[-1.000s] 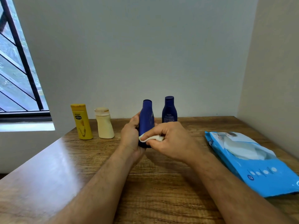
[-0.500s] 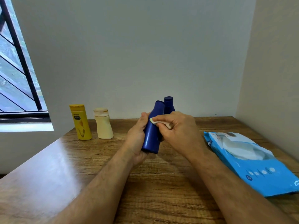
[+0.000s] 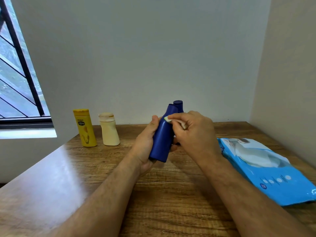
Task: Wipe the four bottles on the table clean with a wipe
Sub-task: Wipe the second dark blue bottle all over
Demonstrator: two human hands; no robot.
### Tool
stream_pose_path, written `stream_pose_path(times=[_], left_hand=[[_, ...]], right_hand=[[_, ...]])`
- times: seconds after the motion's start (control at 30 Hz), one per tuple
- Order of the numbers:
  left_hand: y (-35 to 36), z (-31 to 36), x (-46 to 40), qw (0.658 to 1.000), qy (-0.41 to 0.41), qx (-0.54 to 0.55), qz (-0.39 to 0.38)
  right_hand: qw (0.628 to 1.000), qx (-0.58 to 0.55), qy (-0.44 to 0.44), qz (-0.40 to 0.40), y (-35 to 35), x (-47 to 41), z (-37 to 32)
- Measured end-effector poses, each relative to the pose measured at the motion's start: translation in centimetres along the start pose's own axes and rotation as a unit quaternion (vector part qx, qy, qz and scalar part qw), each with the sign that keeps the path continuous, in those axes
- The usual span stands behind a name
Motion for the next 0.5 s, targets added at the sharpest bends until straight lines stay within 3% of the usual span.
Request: stream_pose_path(times=[0.13,0.33,0.43,0.5], left_hand=[[0.2,-0.1,0.1,1.000,-0.003,-0.005,-0.001],[-1.1,0.3,0.0,0.997,-0.002,0.048,0.060],[-1.1,0.4,0.0,0.997,0.005,0.035,0.062],[-0.8,0.4,0.1,0.999,0.000,0.016,0.049]], right_hand=[[1.000,0.003,-0.002,0.016,-0.3,0.0,0.0],[0.979,-0.056,-0.053,-0.189,2.2,1.0,-1.3],[0.978,-0.037,-0.052,-0.196,2.5,1.0,-1.3],[0.986,-0.029,-0.037,-0.158,2.1,0.8,-1.0]])
Point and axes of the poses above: each hand's wrist, its own x-axis away from the middle knuckle, its own y-axis out of the palm, z = x × y, the point moved 6 cm from there along -x, towards the middle knuckle, and after that the axes turned 5 degrees about -z, right-handed, at the moved point
